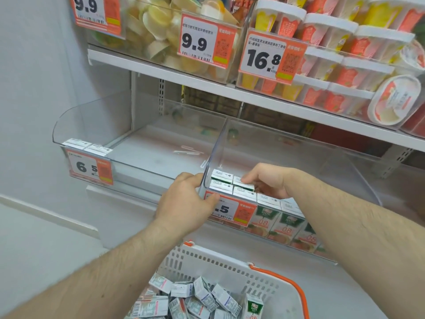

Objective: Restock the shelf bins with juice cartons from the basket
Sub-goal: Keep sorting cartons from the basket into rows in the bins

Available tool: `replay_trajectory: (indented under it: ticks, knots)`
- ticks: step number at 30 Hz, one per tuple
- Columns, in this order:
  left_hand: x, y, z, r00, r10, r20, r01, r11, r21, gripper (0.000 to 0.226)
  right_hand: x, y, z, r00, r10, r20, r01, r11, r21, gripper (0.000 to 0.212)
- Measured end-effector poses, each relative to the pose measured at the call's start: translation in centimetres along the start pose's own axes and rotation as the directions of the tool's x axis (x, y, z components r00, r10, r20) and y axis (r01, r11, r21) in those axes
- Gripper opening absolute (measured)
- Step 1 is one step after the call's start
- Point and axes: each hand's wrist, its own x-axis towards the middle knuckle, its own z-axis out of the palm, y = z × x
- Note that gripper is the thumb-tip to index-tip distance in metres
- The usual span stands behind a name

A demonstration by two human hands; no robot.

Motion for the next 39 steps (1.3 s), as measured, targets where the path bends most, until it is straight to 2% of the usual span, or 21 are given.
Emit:
replay_trajectory:
  ticks: [2, 3, 4, 5, 6, 7, 8, 9, 11, 13, 15, 17, 19, 22, 25, 28, 30, 34, 37, 39]
  knots:
    - [-0.2, 0.1, -0.5, 1.0, -0.03, -0.005, 0.03, 0.999, -0.045, 0.048, -0.9, -0.3, 0.4, 0.994, -0.003, -0.106, -0.015, 0.986, -0.167, 0.041]
    - [-0.4, 0.3, -0.8, 0.999, -0.036, -0.026, 0.034, 0.997, -0.074, 0.053, -1.5, -0.5, 0.6, 0.975, -0.075, -0.208, 0.008, 0.952, -0.308, 0.039]
    - [-0.5, 0.4, -1.2, 0.998, -0.034, -0.054, 0.028, 0.994, -0.106, 0.052, -2.0, -0.7, 0.9, 0.925, -0.207, -0.319, 0.05, 0.898, -0.438, 0.034]
    - [-0.7, 0.6, -1.6, 0.996, -0.04, -0.077, 0.027, 0.987, -0.158, 0.046, -2.7, -0.7, 1.3, 0.822, -0.372, -0.431, 0.102, 0.841, -0.532, 0.029]
    - [-0.7, 0.9, -2.1, 0.994, -0.073, -0.078, 0.05, 0.964, -0.259, 0.036, -3.7, -0.8, 2.2, 0.676, -0.515, -0.528, 0.174, 0.807, -0.564, 0.022]
    - [-0.8, 1.2, -2.5, 0.991, -0.128, -0.048, 0.098, 0.909, -0.406, 0.029, -4.9, -0.7, 3.3, 0.523, -0.61, -0.596, 0.286, 0.784, -0.551, 0.013]
    - [-0.9, 1.5, -3.0, 0.983, -0.184, 0.011, 0.159, 0.814, -0.559, 0.024, -6.1, -0.6, 4.8, 0.431, -0.653, -0.623, 0.411, 0.756, -0.509, 0.008]
    - [-1.1, 1.9, -3.4, 0.969, -0.231, 0.084, 0.225, 0.701, -0.676, 0.019, -6.9, -0.3, 6.5, 0.431, -0.667, -0.608, 0.511, 0.736, -0.445, 0.011]
    - [-1.8, 2.7, -4.1, 0.939, -0.269, 0.216, 0.331, 0.527, -0.782, 0.023, -8.5, 0.9, 10.1, 0.559, -0.681, -0.474, 0.614, 0.724, -0.315, 0.019]
    - [-2.5, 3.3, -4.3, 0.916, -0.27, 0.298, 0.395, 0.466, -0.792, 0.029, -9.9, 1.8, 13.4, 0.688, -0.645, -0.332, 0.565, 0.764, -0.313, 0.044]
    - [-3.0, 3.6, -4.3, 0.889, -0.283, 0.359, 0.45, 0.403, -0.797, 0.034, -10.1, 2.5, 15.4, 0.731, -0.617, -0.292, 0.491, 0.772, -0.403, 0.066]
    - [-3.4, 3.5, -4.3, 0.862, -0.285, 0.419, 0.497, 0.316, -0.808, 0.039, -10.2, 2.5, 16.6, 0.71, -0.622, -0.331, 0.465, 0.767, -0.443, 0.05]
    - [-3.5, 3.1, -4.6, 0.862, -0.249, 0.442, 0.502, 0.286, -0.816, 0.043, -10.2, 2.4, 16.7, 0.714, -0.599, -0.363, 0.509, 0.799, -0.32, 0.03]
    - [-3.6, 2.3, -5.5, 0.878, -0.179, 0.443, 0.478, 0.332, -0.813, 0.045, -10.3, 2.8, 16.2, 0.796, -0.491, -0.354, 0.552, 0.828, 0.094, 0.032]
    - [-4.1, 1.3, -5.9, 0.874, -0.077, 0.479, 0.454, 0.481, -0.75, 0.043, -10.6, 3.7, 15.7, 0.818, -0.461, -0.343, 0.55, 0.802, 0.233, 0.038]
    - [-5.0, 0.6, -5.4, 0.866, -0.008, 0.5, 0.378, 0.665, -0.644, 0.052, -10.4, 4.3, 15.9, 0.795, -0.492, -0.355, 0.589, 0.766, 0.258, 0.046]
    - [-5.4, 0.1, -5.1, 0.889, 0.045, 0.456, 0.281, 0.733, -0.619, 0.049, -10.3, 4.3, 16.3, 0.75, -0.55, -0.367, 0.645, 0.732, 0.221, 0.046]
    - [-5.3, -1.0, -5.5, 0.924, 0.142, 0.354, 0.151, 0.716, -0.681, 0.034, -10.8, 3.6, 16.0, 0.662, -0.664, -0.349, 0.728, 0.679, 0.091, 0.047]
    - [-4.8, -1.9, -6.4, 0.931, 0.156, 0.331, 0.124, 0.717, -0.686, 0.038, -11.1, 2.2, 15.3, 0.642, -0.686, -0.343, 0.736, 0.677, 0.023, 0.059]
    - [-4.5, -2.6, -7.2, 0.926, 0.176, 0.335, 0.107, 0.727, -0.678, 0.041, -10.8, 0.9, 15.4, 0.652, -0.674, -0.348, 0.731, 0.68, 0.052, 0.06]
